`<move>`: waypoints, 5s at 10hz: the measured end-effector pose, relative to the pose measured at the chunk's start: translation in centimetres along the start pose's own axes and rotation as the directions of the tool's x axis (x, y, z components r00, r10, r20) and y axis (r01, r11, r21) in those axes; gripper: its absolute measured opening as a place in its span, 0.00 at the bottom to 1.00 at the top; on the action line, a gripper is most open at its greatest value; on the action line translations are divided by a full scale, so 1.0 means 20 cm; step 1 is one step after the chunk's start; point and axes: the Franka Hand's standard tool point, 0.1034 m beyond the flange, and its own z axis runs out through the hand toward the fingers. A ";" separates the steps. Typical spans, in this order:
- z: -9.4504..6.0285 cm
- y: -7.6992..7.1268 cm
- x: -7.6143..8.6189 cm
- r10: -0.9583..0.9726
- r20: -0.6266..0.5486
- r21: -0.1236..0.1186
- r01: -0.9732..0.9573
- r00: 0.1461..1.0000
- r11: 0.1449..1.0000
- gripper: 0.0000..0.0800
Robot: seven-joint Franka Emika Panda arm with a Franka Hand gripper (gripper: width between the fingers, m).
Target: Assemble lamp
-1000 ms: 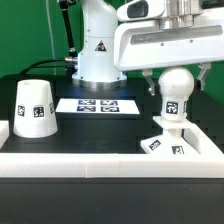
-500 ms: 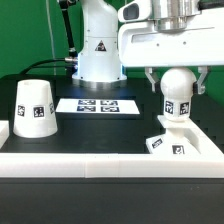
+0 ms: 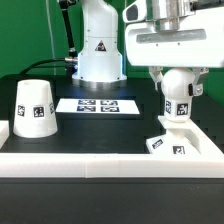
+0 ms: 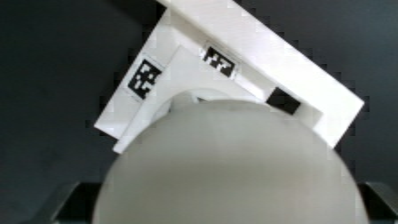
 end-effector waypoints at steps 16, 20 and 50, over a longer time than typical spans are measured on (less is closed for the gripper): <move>0.01 0.01 -0.04 0.055 0.074 -0.019 -0.054 0.996 0.998 0.87; -0.02 0.01 -0.01 -0.539 0.060 -0.032 0.541 0.840 0.841 0.87; 0.00 0.01 -0.02 -0.898 0.065 -0.065 0.900 0.435 0.432 0.72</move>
Offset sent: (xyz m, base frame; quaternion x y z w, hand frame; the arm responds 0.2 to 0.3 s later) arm -0.0007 -0.0034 -0.0020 -0.0292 -0.0234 0.3067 0.9511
